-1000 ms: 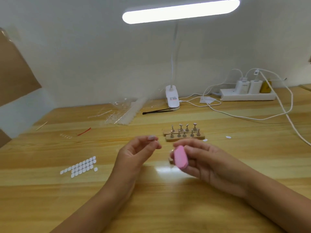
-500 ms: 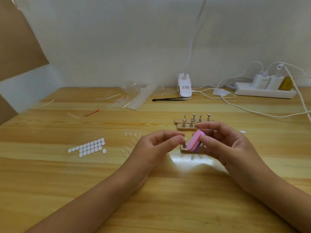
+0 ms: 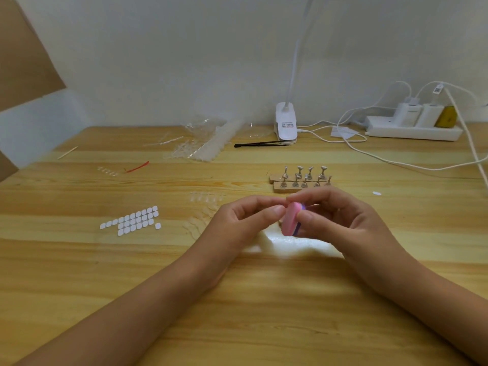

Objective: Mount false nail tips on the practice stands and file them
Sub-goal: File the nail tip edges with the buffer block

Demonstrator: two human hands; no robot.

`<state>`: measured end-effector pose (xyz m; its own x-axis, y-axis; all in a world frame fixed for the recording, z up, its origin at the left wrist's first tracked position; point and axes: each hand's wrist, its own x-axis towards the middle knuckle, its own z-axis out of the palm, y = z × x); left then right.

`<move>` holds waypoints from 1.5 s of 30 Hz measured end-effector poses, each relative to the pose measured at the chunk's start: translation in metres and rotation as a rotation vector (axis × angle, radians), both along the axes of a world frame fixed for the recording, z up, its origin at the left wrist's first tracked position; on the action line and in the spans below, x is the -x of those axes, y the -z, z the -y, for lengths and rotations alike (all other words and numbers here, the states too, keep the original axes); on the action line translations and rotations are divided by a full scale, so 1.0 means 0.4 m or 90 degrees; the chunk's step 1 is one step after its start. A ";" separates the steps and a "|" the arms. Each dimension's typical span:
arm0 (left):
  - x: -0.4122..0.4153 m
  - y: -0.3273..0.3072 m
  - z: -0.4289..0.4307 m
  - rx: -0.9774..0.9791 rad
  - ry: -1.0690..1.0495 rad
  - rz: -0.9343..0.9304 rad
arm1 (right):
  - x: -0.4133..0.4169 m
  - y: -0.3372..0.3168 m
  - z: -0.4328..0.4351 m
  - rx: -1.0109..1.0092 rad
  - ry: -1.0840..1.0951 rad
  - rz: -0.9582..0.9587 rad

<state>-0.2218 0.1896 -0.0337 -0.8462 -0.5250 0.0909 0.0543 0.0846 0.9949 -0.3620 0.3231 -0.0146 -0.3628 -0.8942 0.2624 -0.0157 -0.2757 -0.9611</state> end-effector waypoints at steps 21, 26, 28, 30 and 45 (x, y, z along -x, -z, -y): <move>0.011 0.008 0.000 -0.058 -0.051 -0.004 | 0.001 0.000 0.005 0.029 0.063 0.052; 0.011 0.007 -0.005 -0.041 -0.045 -0.007 | -0.011 0.010 0.003 -0.018 0.000 0.009; 0.009 0.004 -0.007 -0.034 -0.048 -0.004 | -0.012 0.005 0.004 0.004 0.027 0.021; 0.007 0.004 -0.008 -0.023 -0.055 -0.001 | -0.004 0.000 0.005 0.040 0.080 0.048; 0.006 -0.005 -0.015 -0.037 -0.031 -0.010 | 0.007 0.006 0.004 0.000 0.033 0.009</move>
<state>-0.2240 0.1954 -0.0315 -0.8185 -0.5700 0.0726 0.0677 0.0299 0.9973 -0.3647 0.3217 -0.0170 -0.4117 -0.8745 0.2565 -0.0161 -0.2745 -0.9615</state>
